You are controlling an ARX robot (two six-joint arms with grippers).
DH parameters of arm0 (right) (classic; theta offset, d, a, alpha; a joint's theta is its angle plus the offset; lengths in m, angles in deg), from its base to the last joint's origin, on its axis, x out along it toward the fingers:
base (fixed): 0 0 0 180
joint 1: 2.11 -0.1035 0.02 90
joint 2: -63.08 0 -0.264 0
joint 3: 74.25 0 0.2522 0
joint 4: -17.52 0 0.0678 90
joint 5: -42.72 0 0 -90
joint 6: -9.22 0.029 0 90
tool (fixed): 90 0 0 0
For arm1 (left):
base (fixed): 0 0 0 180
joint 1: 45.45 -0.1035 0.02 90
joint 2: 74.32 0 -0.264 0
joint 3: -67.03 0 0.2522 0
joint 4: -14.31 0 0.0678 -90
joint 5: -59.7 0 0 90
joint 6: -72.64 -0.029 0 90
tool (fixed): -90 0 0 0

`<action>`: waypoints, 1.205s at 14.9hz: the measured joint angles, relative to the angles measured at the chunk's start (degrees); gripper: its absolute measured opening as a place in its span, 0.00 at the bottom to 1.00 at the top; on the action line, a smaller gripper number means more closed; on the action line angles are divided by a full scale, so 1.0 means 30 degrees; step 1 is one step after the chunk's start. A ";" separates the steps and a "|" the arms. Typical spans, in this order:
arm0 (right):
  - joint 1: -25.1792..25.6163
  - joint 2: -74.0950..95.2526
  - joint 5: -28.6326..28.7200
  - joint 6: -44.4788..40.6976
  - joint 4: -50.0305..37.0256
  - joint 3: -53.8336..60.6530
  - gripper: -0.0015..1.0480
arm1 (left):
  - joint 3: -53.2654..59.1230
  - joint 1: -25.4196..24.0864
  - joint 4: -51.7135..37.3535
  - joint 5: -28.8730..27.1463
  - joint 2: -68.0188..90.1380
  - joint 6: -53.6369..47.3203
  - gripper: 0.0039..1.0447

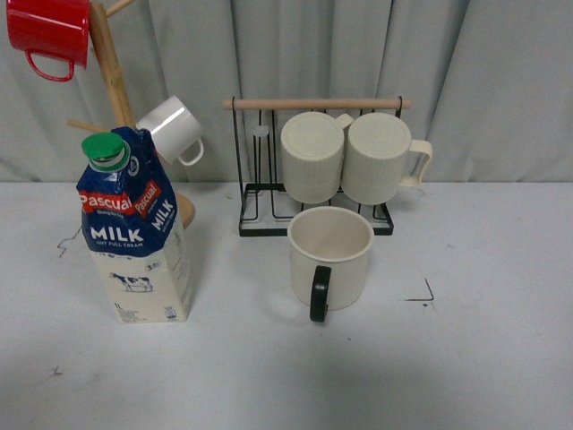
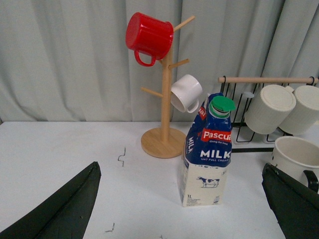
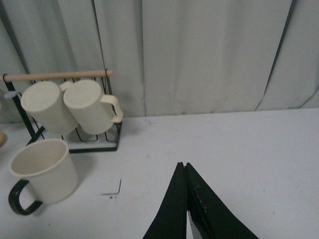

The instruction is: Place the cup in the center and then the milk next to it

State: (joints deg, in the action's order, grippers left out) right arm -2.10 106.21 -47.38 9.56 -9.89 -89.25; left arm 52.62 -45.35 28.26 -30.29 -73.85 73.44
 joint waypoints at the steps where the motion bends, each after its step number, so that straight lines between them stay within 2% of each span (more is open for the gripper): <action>1: 0.0000 -0.0896 0.0000 -0.0007 0.1107 0.0175 0.02 | 0.0000 0.0000 0.0007 0.0000 0.0000 0.0000 0.94; 9: 0.0000 -0.7402 0.0000 -0.0007 0.6783 0.0189 0.02 | 0.0000 0.0000 0.0007 -0.0007 0.0000 0.0000 0.94; 18: 0.0000 -1.1162 0.0000 -0.0007 1.0455 0.0189 0.02 | 0.0000 0.0000 0.0007 -0.0007 0.0000 0.0000 0.94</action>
State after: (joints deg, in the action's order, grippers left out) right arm -2.10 72.73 -47.38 9.54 21.47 -88.68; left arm 52.62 -45.35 28.28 -30.31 -73.85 73.44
